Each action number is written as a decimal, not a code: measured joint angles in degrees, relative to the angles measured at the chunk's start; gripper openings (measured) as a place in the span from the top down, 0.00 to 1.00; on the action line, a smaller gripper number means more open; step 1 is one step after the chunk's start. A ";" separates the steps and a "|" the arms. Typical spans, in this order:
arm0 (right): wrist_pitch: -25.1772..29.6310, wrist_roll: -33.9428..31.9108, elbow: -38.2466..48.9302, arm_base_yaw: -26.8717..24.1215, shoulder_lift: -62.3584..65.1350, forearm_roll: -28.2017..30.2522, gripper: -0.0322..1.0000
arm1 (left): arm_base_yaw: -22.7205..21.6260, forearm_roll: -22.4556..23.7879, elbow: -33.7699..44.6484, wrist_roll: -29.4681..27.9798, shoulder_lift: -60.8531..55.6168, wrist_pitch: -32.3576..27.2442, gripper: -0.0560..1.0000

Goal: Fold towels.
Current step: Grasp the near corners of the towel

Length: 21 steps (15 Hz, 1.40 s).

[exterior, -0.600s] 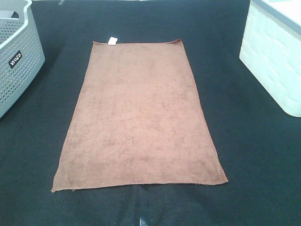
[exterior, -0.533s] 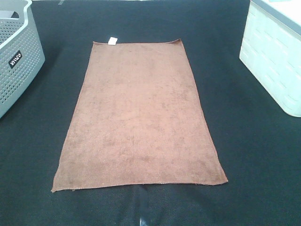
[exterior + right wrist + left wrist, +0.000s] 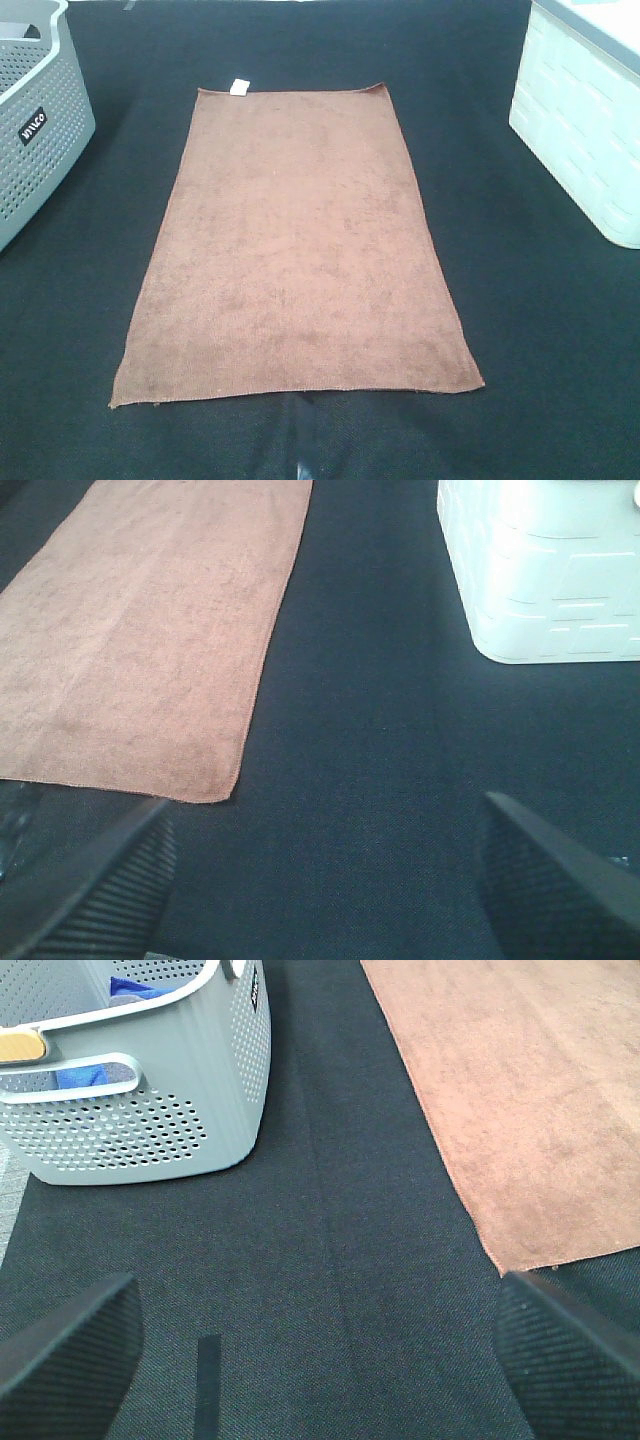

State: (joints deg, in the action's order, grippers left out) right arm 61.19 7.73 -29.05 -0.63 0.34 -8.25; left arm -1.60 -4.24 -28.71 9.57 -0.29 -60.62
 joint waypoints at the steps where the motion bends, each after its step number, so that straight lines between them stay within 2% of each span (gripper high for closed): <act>1: 0.00 0.00 0.00 0.00 0.00 0.00 0.23 | 0.00 0.00 0.00 0.00 0.00 0.00 0.10; 21: 0.00 0.00 0.00 0.00 0.00 0.00 0.23 | 0.00 0.00 0.00 0.00 0.00 0.00 0.10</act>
State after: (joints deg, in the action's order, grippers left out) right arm 61.19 7.73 -29.05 -0.63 0.34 -8.25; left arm -1.60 -4.24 -28.71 9.57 -0.29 -60.62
